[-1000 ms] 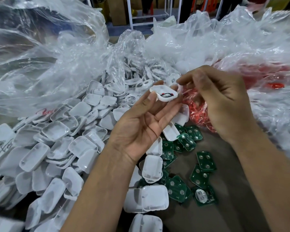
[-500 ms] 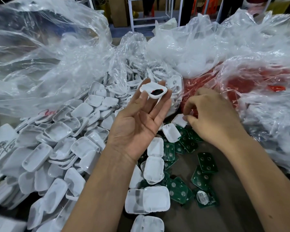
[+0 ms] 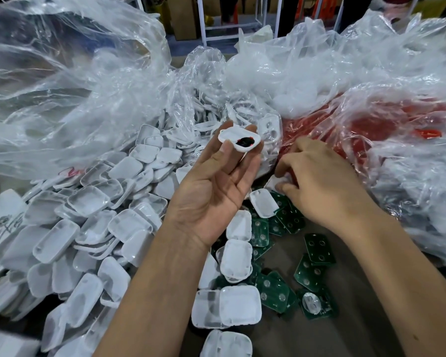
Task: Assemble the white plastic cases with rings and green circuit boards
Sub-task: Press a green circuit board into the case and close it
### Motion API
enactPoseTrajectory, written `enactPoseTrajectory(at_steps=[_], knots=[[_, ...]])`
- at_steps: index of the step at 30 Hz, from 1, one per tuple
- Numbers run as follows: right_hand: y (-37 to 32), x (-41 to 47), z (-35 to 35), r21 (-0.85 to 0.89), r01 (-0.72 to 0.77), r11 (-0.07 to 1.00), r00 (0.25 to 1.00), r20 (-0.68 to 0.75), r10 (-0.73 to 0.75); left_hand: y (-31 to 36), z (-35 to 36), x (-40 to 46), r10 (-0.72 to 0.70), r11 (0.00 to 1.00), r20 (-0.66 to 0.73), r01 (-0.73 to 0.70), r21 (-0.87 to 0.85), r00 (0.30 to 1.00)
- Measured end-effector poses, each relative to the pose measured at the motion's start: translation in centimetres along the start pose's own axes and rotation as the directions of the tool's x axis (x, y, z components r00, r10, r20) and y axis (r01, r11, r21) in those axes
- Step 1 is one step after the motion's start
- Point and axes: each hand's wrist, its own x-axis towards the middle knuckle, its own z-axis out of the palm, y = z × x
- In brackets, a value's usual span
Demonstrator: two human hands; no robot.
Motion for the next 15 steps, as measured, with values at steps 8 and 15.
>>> enactPoseTrajectory(at_steps=[8, 15], knots=[[-0.28, 0.04, -0.07, -0.058, -0.033, 0.998, 0.999, 0.001, 0.033, -0.03, 0.05, -0.11, 0.002, 1.0, -0.026, -0.002, -0.009, 1.0], [0.41, 0.46, 0.1, 0.217, -0.014, 0.976, 0.995, -0.093, 0.035, 0.01, 0.11, -0.12, 0.005, 1.0, -0.03, -0.005, 0.006, 1.0]])
